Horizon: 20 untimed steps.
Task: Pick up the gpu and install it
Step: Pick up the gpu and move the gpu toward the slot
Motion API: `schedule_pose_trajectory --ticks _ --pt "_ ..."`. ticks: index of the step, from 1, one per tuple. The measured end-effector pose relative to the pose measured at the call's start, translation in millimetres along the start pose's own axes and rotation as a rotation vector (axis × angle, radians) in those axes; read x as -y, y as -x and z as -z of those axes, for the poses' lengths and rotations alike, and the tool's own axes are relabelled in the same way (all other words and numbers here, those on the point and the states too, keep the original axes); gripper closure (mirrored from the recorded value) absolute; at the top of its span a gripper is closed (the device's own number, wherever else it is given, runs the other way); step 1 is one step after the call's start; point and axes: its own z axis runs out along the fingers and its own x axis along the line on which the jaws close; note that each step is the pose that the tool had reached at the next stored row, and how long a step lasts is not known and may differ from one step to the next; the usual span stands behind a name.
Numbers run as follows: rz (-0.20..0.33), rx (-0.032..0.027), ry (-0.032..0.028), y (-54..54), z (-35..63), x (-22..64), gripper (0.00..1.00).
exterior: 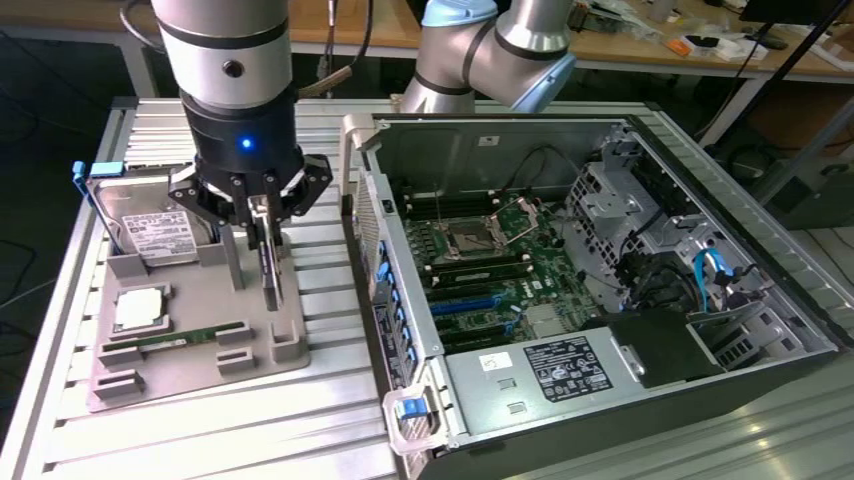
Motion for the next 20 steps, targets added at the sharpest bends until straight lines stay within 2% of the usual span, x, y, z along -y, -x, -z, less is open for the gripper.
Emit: schedule_pose_trajectory --ticks 11,20 --pt "0.0 -0.0001 0.0 0.6 26.3 -1.2 0.73" --pt "0.0 -0.0001 -0.0001 1.3 59.3 -2.6 0.73"
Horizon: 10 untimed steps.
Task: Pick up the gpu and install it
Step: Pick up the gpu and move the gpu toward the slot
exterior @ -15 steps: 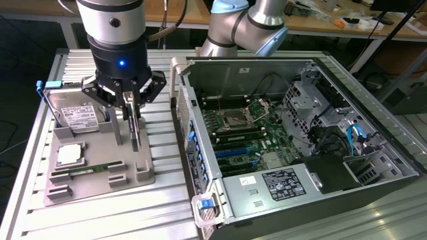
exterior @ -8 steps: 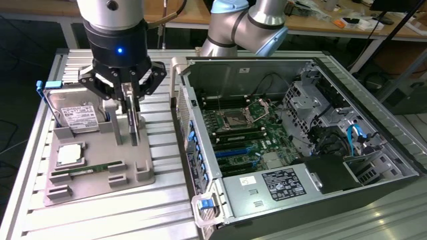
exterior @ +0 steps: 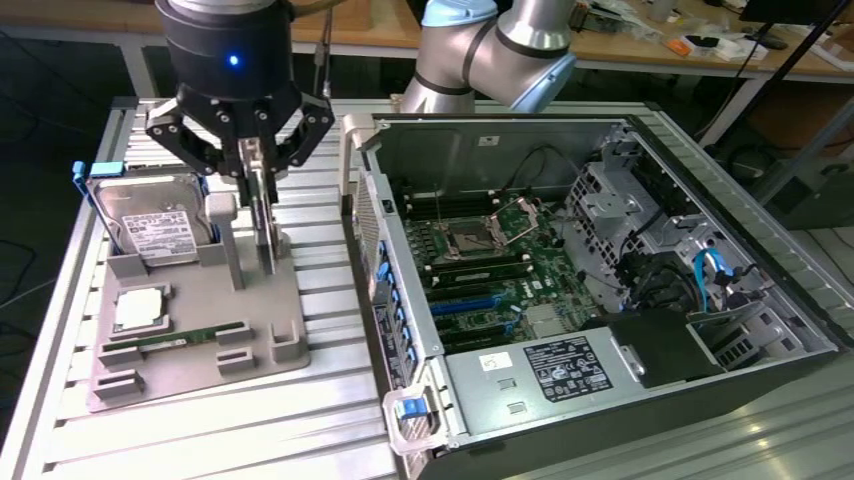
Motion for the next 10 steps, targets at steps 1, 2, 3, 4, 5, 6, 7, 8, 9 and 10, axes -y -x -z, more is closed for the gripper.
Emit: schedule_pose_trajectory --ticks 1,2,3,4,5,6,7,8,9,10 --pt "0.0 0.0 0.0 0.1 4.7 -0.2 0.73" --pt "0.0 0.0001 0.0001 0.2 8.6 -0.4 0.73" --pt "0.0 0.0001 0.0001 0.3 13.2 -0.6 0.73" --pt "0.0 0.0 0.0 0.4 17.4 -0.8 0.73" --pt "0.0 0.0001 0.0001 0.5 21.7 -1.0 0.73" --pt "0.0 0.0001 0.0001 0.6 25.8 -1.1 0.73" --pt "0.0 0.0 0.0 0.7 30.3 -1.3 0.73" --pt "0.0 0.0 0.0 0.8 34.9 -1.5 0.73" --pt "0.0 0.0 0.0 0.9 39.7 -1.7 0.73" --pt "0.0 0.0001 0.0 1.0 44.8 -2.0 0.73"
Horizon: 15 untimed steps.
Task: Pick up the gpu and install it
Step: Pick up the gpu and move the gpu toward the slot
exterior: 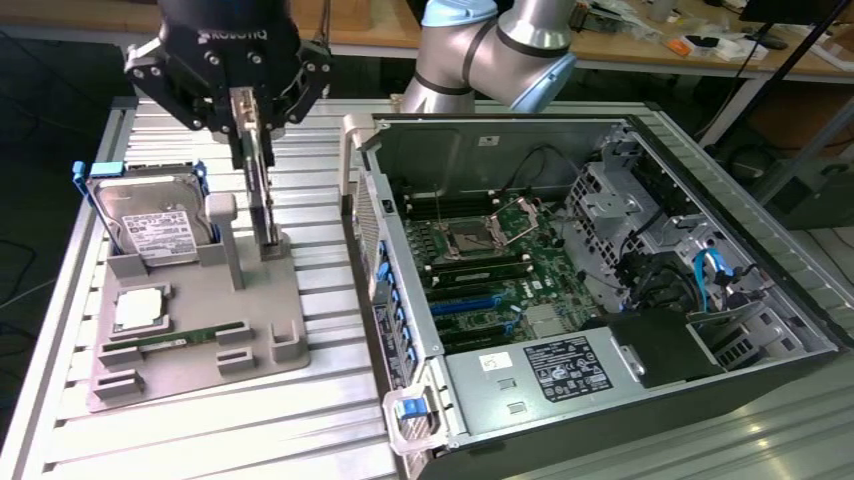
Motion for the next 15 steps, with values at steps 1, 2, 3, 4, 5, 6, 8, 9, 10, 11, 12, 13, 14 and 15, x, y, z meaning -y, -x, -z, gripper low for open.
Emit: schedule_pose_trajectory --ticks 1,2,3,4,5,6,8,9,10,11,12,13,14,15 --pt "0.0 -0.0001 0.0 0.1 4.4 -0.2 0.73" --pt "0.0 0.0 0.0001 0.2 7.9 -0.4 0.73" --pt "0.0 0.0 0.0001 0.5 10.8 -0.4 0.73" --pt "0.0 -0.0002 0.0 1.0 13.2 -0.4 0.73" --pt "0.0 -0.0005 0.0 2.0 15.2 -0.5 0.73" --pt "0.0 -0.0007 0.0001 3.1 16.6 -0.5 0.73" --pt "0.0 -0.0014 0.0002 6.4 18.8 -0.4 0.73" --pt "0.0 -0.002 0.0002 8.8 19.7 -0.3 0.73" --pt "0.0 -0.0027 0.0002 11.8 20.1 0.0 0.73" --pt "0.0 -0.0031 0.0003 15.0 20.2 0.2 0.73" --pt "0.0 -0.0036 0.0003 18.1 20.2 0.4 0.73" --pt "0.0 -0.004 0.0003 21.1 20.1 0.7 0.73" --pt "0.0 -0.0045 0.0004 24.3 20.0 0.9 0.73" --pt "0.0 -0.005 0.0005 27.5 19.9 1.1 0.73"
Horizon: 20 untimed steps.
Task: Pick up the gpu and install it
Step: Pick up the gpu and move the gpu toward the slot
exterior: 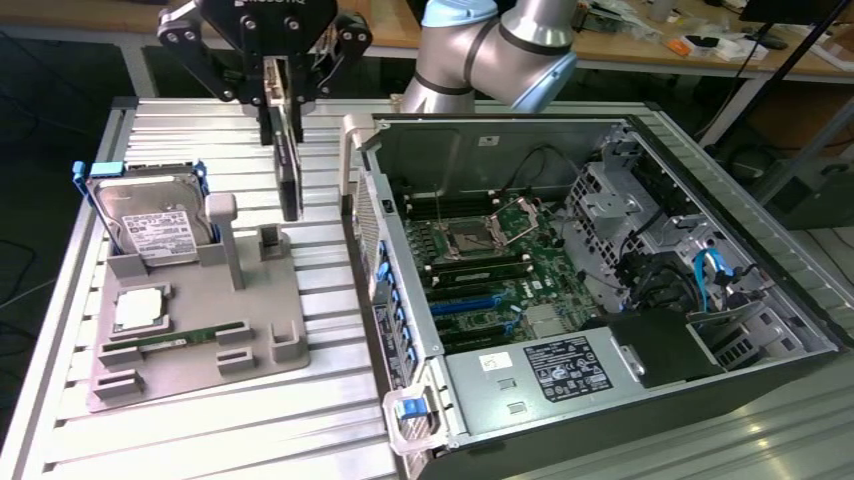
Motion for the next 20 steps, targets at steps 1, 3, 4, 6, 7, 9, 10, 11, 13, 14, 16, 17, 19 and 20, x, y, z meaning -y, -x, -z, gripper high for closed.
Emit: schedule_pose_trajectory --ticks 1,3,4,6,7,9,10,11,13,14,16,17,19,20 --pt "0.0 -0.0006 0.0001 3.7 -0.1 0.3 0.73" --pt "0.0 -0.0021 0.0001 10.7 -0.1 0.8 0.73" --pt "0.0 -0.0027 0.0001 14.2 -0.1 1.1 0.73" --pt "0.0 -0.0037 0.0003 21.1 -0.3 1.6 0.73" --pt "0.0 -0.0043 0.0002 24.8 -0.3 1.9 0.73" --pt "0.0 -0.0051 0.0003 31.9 -0.4 2.4 0.73" --pt "0.0 -0.0055 0.0003 36.7 -0.5 2.8 0.73" --pt "0.0 -0.0058 0.0003 40.2 -0.5 3.1 0.73" --pt "0.0 -0.0062 0.0005 46.7 -0.6 3.5 0.73" --pt "0.0 -0.0064 0.0005 50.3 -0.7 3.8 0.73" --pt "0.0 -0.0069 0.0004 57.2 -0.7 4.3 0.73" --pt "0.0 -0.0071 0.0004 60.3 -0.8 4.5 0.73" --pt "0.0 -0.0074 0.0005 67.1 -0.9 5.0 0.73" --pt "0.0 -0.0074 0.0006 70.4 -1.0 5.3 0.73"
